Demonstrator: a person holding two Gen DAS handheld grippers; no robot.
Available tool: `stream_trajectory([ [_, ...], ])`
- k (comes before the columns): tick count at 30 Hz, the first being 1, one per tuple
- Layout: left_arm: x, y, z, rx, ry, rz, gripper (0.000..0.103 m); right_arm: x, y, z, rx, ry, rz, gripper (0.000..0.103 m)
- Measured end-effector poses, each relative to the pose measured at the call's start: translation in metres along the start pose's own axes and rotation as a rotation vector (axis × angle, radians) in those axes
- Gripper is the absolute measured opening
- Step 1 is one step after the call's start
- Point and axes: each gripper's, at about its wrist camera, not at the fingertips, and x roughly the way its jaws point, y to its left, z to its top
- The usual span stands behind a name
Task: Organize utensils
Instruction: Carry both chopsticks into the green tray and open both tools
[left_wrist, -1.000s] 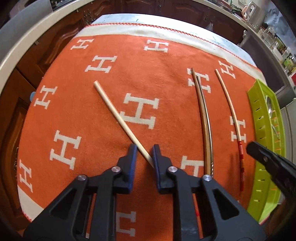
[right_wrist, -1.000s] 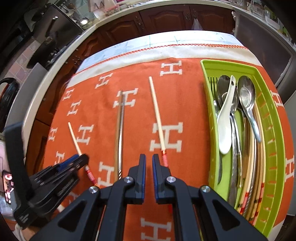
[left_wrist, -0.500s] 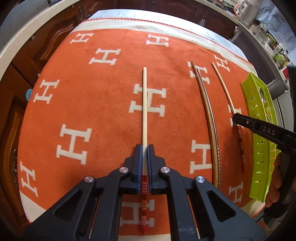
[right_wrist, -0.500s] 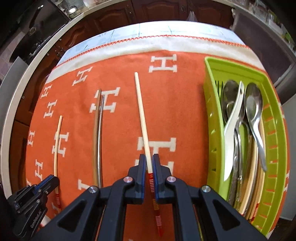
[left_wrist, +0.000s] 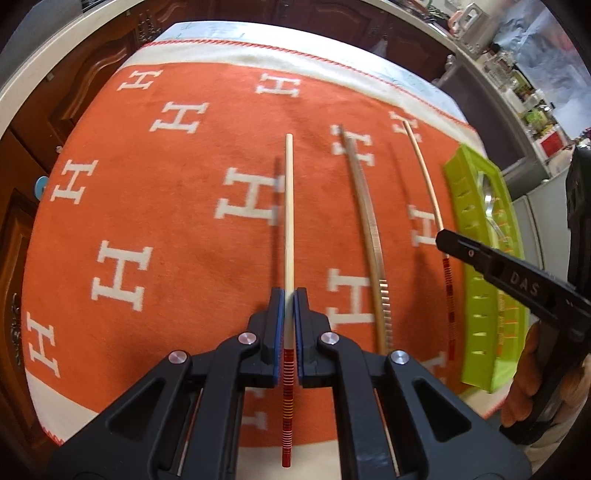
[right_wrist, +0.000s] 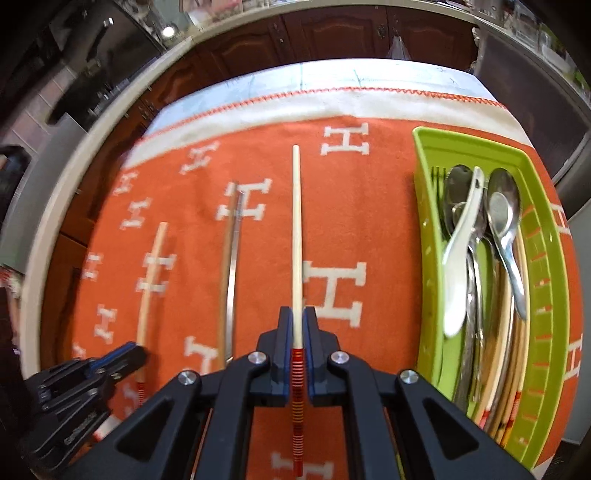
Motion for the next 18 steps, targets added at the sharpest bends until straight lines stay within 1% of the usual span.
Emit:
stream_trajectory([
  [2,-0.007,-0.012,0.001,0.012,0.001,-0.032,0.003,-0.018,-0.006,-0.006,0.021,-0.025,0.032,0.005],
  [6,-0.023,-0.048,0.004,0.077,-0.006,-0.097,0.003,-0.053,-0.031,-0.019,0.074,-0.071,0.055,0.005],
  [11,-0.032,-0.114,0.012,0.172,0.011,-0.195,0.003,-0.088,-0.077,-0.029,0.164,-0.123,0.02,0.005],
  [12,-0.031,-0.129,0.014,0.188,0.017,-0.215,0.003,-0.09,-0.083,-0.03,0.176,-0.128,0.01,0.005],
  [15,-0.027,-0.164,0.018,0.219,0.027,-0.244,0.003,-0.094,-0.107,-0.035,0.228,-0.134,-0.027,0.005],
  [18,-0.014,-0.199,0.022,0.236,0.058,-0.271,0.003,-0.094,-0.124,-0.04,0.254,-0.122,-0.05,0.006],
])
